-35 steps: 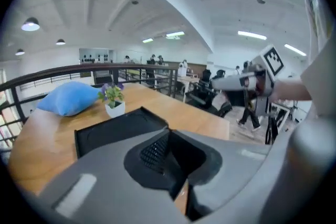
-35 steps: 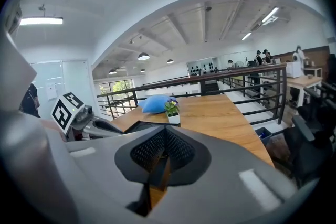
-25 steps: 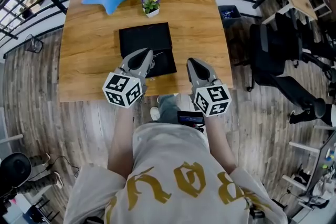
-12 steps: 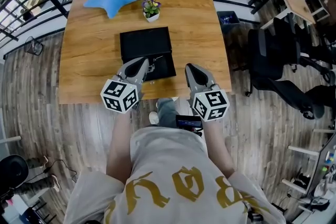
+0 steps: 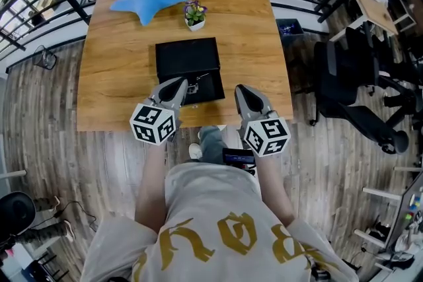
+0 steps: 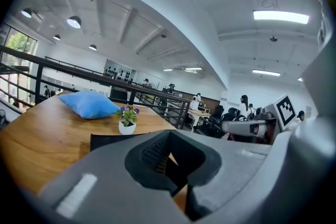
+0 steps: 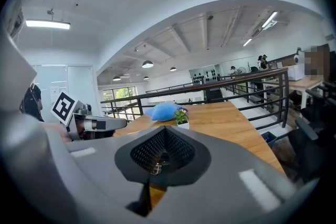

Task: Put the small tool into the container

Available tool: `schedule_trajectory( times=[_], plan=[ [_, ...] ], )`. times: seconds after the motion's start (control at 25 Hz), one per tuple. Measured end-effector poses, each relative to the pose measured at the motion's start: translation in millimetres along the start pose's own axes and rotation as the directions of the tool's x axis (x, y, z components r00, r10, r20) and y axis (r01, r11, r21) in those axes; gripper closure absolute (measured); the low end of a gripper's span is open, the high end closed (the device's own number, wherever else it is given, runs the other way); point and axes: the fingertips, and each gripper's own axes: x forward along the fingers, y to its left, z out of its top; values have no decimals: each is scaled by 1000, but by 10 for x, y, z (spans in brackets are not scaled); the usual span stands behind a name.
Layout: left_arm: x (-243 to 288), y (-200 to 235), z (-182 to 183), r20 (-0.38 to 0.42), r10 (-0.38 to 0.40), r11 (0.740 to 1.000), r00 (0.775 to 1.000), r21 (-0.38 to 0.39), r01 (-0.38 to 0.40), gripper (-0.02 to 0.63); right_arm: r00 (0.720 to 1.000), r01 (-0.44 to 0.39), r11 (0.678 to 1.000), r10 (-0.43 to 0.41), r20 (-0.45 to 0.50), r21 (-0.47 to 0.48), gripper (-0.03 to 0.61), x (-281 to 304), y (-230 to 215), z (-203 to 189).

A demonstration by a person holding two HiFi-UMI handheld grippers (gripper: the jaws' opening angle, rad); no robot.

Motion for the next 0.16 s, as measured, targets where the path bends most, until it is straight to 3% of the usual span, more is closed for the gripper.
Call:
schedule_trajectory(
  times=[0.16],
  plan=[
    [-59,16,-32,-7,4,1000,1000,-12,-4,613,1000,-7,1000,7,2,12,555,-11,60,-14]
  ],
)
